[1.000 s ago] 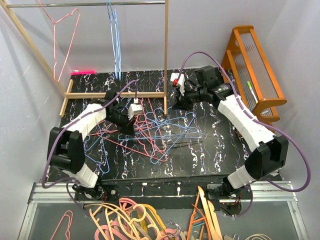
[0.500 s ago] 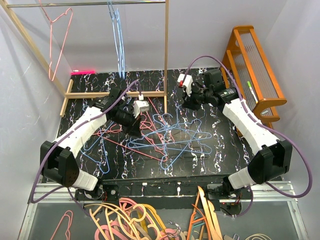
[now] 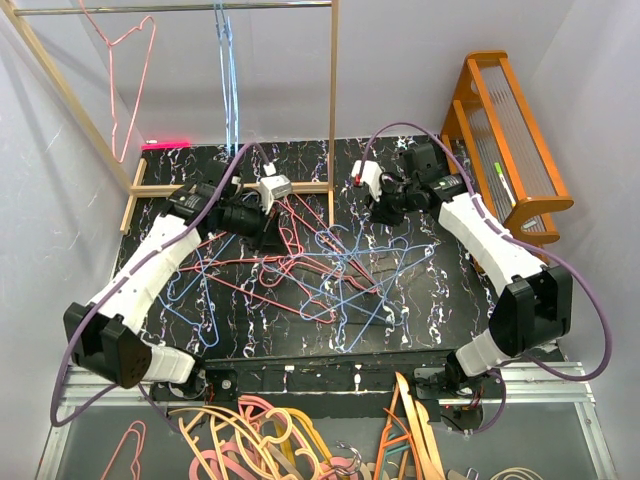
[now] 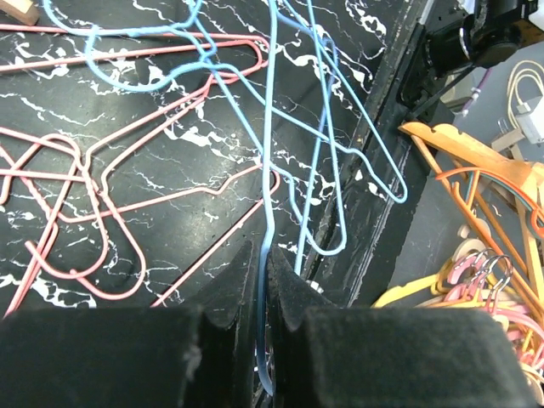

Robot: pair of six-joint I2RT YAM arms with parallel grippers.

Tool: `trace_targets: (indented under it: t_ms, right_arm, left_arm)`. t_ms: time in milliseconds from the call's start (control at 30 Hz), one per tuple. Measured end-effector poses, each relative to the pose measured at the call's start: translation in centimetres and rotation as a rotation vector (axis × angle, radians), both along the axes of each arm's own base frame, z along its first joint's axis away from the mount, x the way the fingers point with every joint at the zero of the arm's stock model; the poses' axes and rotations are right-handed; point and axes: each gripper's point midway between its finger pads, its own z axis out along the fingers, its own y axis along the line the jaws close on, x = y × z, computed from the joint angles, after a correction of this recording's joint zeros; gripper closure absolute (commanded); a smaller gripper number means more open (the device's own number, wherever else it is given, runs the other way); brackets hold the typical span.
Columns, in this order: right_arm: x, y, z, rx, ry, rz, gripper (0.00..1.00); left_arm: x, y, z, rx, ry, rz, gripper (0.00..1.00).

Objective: Organize the hangers

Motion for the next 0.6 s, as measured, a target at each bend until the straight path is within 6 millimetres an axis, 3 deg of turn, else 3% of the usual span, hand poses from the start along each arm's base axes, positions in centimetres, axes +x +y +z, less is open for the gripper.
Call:
trace_targets:
  t_ms: [167, 267, 333, 367, 433, 600]
  right_arm:
    - [-2.7, 0.1, -2.2, -0.052, 0.084, 0.125, 0.92]
    - [-4.0, 0.6, -2.5, -0.051, 0.108, 0.186, 0.87]
    - [-4.6, 0.9, -2.7, -0.043, 0.123, 0.207, 0.73]
    - [-5.2, 1.1, -2.8, -0.029, 0.145, 0.220, 0.58]
    - [-6.3, 1.7, -2.8, -0.008, 0.184, 0.244, 0.06]
    - [-6.7, 2.8, -2.2, 0.031, 0.200, 0.257, 0.02]
  left_arm:
    - [-0.2, 1.8, 0.2, -0.021, 0.006, 0.082, 1.00]
    - [-0.5, 2.4, 0.4, -0.058, 0.044, 0.121, 1.00]
    - [-0.6, 2.4, 0.5, -0.069, 0.055, 0.133, 1.00]
    - [-0.4, 2.4, 0.8, -0.073, 0.041, 0.138, 1.00]
    - [0.4, 2.3, 1.7, -0.079, 0.011, 0.147, 1.00]
    - [3.7, 1.9, 6.6, -0.111, -0.151, 0.158, 1.00]
